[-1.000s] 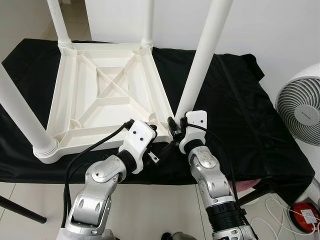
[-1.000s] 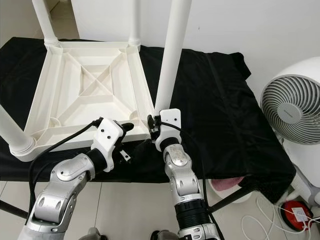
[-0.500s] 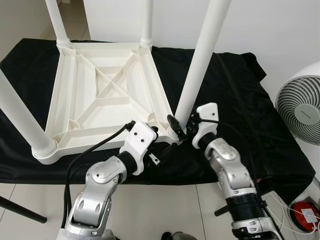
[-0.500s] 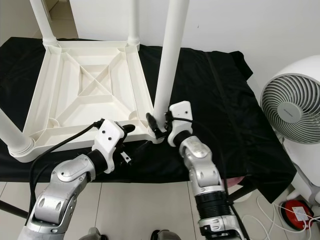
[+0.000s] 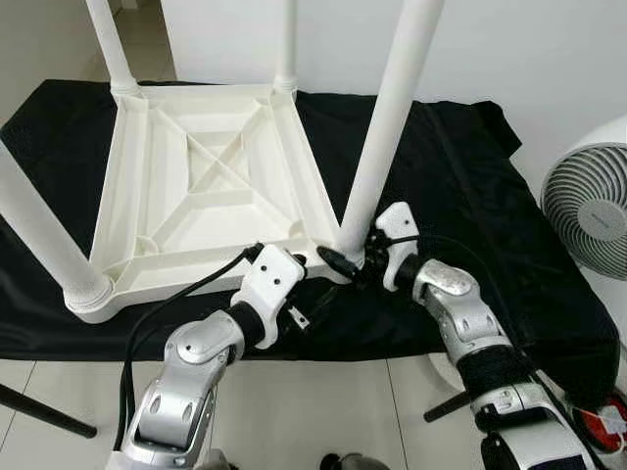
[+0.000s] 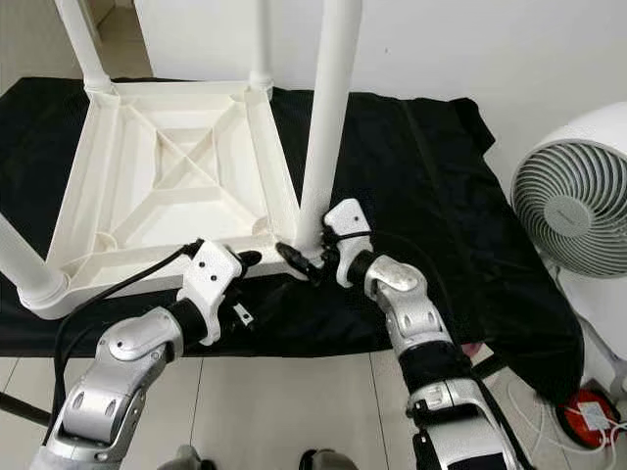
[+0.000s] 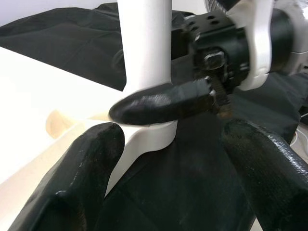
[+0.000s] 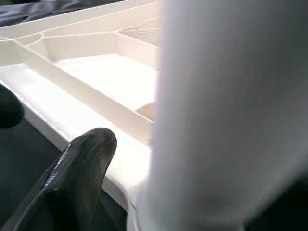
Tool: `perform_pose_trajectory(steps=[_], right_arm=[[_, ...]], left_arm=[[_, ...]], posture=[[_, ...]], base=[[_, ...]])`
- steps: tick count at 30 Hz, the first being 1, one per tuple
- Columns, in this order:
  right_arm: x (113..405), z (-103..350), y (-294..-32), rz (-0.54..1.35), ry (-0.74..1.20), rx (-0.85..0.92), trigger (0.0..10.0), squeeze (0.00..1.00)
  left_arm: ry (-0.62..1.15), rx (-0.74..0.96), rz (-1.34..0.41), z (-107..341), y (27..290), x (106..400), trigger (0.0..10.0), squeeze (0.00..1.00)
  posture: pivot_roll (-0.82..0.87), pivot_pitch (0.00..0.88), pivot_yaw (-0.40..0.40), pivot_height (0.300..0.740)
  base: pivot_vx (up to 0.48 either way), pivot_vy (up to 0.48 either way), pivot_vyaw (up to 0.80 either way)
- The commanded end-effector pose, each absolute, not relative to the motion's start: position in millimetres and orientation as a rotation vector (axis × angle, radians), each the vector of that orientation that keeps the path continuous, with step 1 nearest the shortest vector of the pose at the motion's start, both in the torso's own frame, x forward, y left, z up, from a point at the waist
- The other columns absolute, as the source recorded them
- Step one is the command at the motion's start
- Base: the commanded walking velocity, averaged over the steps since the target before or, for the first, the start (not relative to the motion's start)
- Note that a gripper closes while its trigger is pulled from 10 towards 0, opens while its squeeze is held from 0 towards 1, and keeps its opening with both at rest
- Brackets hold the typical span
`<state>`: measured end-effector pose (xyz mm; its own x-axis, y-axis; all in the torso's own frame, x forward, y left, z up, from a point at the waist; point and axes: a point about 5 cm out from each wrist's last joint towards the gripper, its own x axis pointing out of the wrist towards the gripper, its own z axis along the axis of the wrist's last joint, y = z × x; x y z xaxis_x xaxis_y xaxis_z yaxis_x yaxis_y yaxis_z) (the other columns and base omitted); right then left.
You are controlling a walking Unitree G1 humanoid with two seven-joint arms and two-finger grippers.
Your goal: Building children table
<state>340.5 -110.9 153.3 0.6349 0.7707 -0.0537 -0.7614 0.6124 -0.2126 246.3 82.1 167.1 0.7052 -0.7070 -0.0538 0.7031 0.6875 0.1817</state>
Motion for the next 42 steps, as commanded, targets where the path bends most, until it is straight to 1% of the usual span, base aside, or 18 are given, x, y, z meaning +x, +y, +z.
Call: perform_pose_trajectory(steps=[1,5,6,7,8,14,19,20,24,25,27,29,32,35,40,41,42], right_arm=[[342,150,-110,0.922,-0.027,-0.25,10.0,0.0],[346,149,-110,0.939,-0.017,-0.274,10.0,0.0],[348,149,-110,0.943,-0.016,-0.279,5.0,0.0],[349,149,-112,0.95,-0.018,-0.279,1.4,0.0],[349,149,-114,0.953,-0.018,-0.275,0.0,0.0],[349,144,-124,0.93,-0.018,-0.258,0.0,0.0],[349,143,-126,0.908,-0.019,-0.248,0.0,0.0],[348,141,-127,0.867,-0.02,-0.226,10.0,0.0],[347,141,-127,0.843,-0.026,-0.217,10.0,0.0],[347,138,-126,0.797,-0.015,-0.219,10.0,0.0],[347,138,-126,0.797,-0.015,-0.219,10.0,0.0],[346,133,-125,0.725,-0.001,-0.228,10.0,0.0],[339,137,-113,0.611,-0.016,-0.154,10.0,0.0],[334,137,-109,0.456,-0.014,-0.078,10.0,0.0],[332,138,-109,0.387,-0.022,-0.069,10.0,0.0],[324,133,-109,0.206,-0.013,-0.047,10.0,0.0],[319,131,-105,0.145,-0.004,-0.022,10.0,0.0]], left_arm=[[-0.013,0.194,-0.758,166,83,247,10.0,0.0],[-0.015,0.196,-0.757,166,83,247,10.0,0.0],[-0.016,0.196,-0.756,167,83,247,10.0,0.0],[-0.017,0.195,-0.752,167,83,248,10.0,0.0],[-0.018,0.194,-0.748,167,84,248,10.0,0.0],[-0.018,0.186,-0.75,167,82,247,10.0,0.0],[-0.016,0.185,-0.752,166,81,247,10.0,0.0],[-0.016,0.184,-0.758,166,80,247,10.0,0.0],[-0.016,0.184,-0.761,166,80,247,10.0,0.0],[-0.017,0.184,-0.764,166,79,248,10.0,0.0],[-0.017,0.184,-0.764,166,79,248,10.0,0.0],[-0.019,0.184,-0.767,167,79,248,10.0,0.0],[-0.02,0.182,-0.765,167,80,249,10.0,0.0],[-0.021,0.184,-0.765,167,80,250,10.0,0.0],[-0.022,0.181,-0.765,168,80,250,10.0,0.0],[-0.019,0.182,-0.77,167,78,249,10.0,0.0],[-0.019,0.18,-0.77,166,78,249,10.0,0.0]], posture=[[-0.01,0.054,-0.024,0.74],[0.0,0.053,-0.027,0.74],[0.0,0.054,-0.03,0.74],[0.0,0.054,-0.03,0.74],[0.0,0.054,-0.03,0.74],[-0.01,0.063,-0.034,0.74],[-0.01,0.063,-0.034,0.74],[-0.02,0.063,-0.035,0.74],[-0.02,0.06,-0.033,0.74],[-0.02,0.064,-0.032,0.74],[-0.02,0.064,-0.032,0.74],[-0.02,0.065,-0.03,0.74],[-0.03,0.069,-0.021,0.74],[-0.03,0.075,-0.027,0.74],[-0.03,0.075,-0.027,0.74],[-0.03,0.077,-0.028,0.74],[-0.03,0.08,-0.031,0.74]], base=[[0.0,0.0,0.0],[0.0,0.0,0.0],[0.0,0.0,0.0],[0.0,0.0,0.0],[0.0,0.0,0.0],[0.0,0.0,0.0],[0.0,0.0,0.0],[0.0,0.0,0.0],[0.0,0.0,0.0],[0.0,0.0,0.0],[0.0,0.0,0.0],[0.0,0.0,0.0],[0.0,0.0,0.0],[0.0,0.0,0.0],[0.0,0.0,0.0],[0.0,0.0,0.0],[0.0,0.0,0.0]])
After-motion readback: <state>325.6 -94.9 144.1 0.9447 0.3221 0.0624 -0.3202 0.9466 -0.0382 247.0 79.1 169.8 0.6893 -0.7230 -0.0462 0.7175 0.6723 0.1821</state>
